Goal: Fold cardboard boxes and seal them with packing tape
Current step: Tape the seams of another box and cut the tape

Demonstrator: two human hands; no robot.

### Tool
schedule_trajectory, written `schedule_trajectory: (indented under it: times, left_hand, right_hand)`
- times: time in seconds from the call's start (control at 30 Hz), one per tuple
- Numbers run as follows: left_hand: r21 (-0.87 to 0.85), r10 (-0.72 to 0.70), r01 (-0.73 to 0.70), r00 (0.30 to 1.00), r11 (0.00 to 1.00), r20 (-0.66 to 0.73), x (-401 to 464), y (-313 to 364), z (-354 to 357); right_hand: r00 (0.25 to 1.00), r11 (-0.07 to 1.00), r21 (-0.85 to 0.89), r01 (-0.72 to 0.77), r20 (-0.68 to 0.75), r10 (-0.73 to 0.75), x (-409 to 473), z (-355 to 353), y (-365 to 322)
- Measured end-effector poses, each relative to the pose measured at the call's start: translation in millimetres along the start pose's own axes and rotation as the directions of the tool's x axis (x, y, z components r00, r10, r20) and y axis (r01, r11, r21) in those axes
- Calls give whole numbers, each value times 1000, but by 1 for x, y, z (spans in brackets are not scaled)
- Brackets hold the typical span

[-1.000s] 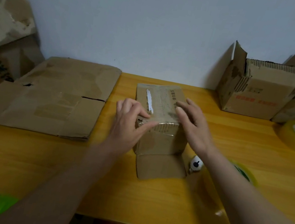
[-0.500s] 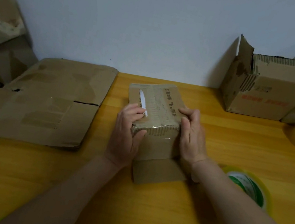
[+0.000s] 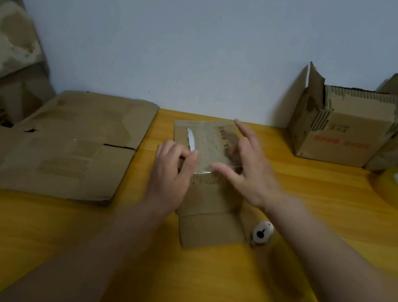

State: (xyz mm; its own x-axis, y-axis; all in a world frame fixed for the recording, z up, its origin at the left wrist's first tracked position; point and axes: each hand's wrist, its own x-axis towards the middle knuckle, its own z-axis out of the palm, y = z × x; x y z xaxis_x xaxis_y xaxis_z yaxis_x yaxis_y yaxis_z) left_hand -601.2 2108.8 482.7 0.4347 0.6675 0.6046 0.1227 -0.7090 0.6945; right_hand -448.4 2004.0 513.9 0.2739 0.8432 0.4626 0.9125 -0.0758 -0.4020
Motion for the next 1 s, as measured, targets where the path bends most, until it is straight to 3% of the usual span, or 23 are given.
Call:
schedule_trajectory:
  times: [0.07,0.17,0.23,0.37,0.43,0.5,0.57,0.63,0.7,0.77,0.87,0.93,1.0]
  left_hand:
    - [39,-110,112,992,993,-59,4,12,10]
    - [105,35,-23,994,994,-107,-2,3,17]
    - [133,134,-125,989,983,-64,-7,-9,12]
    - [171,286,-309,947,935,145,-15,-25,-6]
    - [212,256,-291,950,933,176,-16,-17,-18]
    - [347,202,-238,970,907,136,-5,5,-26]
    - [502,80,-200,965,842,251,8,34,-26]
    - [616,-96,-200,906,762,413,14,50,-18]
    - [683,-191,-220,861,697,472,11,50,-12]
    - [694,-215,-184,869,696,445,4,41,-18]
    - [619,-222,-49,909,783,353,-4,24,-38]
    - [530,-239,49,925,847,296,-11,16,-51]
    - [492,-264,104,927,864,267,-20,14,-60]
  right_hand:
    - [987,993,37,-116,-106,119,9,14,-11]
    - [884,906,257,-335,-246,397,7,31,-15]
    - [830,830,436,-349,-268,490,-1,36,-16]
    - [853,718,606,-341,-123,508,-11,33,-10]
    - [859,650,665,-368,-23,511,-20,28,-6]
    - [795,550,714,-433,14,607,-27,25,-2]
    - [700,476,710,-518,31,714,-30,25,-1]
    - [666,505,606,-614,53,744,-31,26,-4]
    - [636,512,485,-709,127,761,-35,25,-6]
    - [604,507,381,-773,197,773,-44,20,-9]
    - [565,478,314,-821,315,763,-55,13,-15]
    - [517,370,381,-847,434,738,-56,9,-26]
    - [528,288,476,-831,508,681,-54,9,-38]
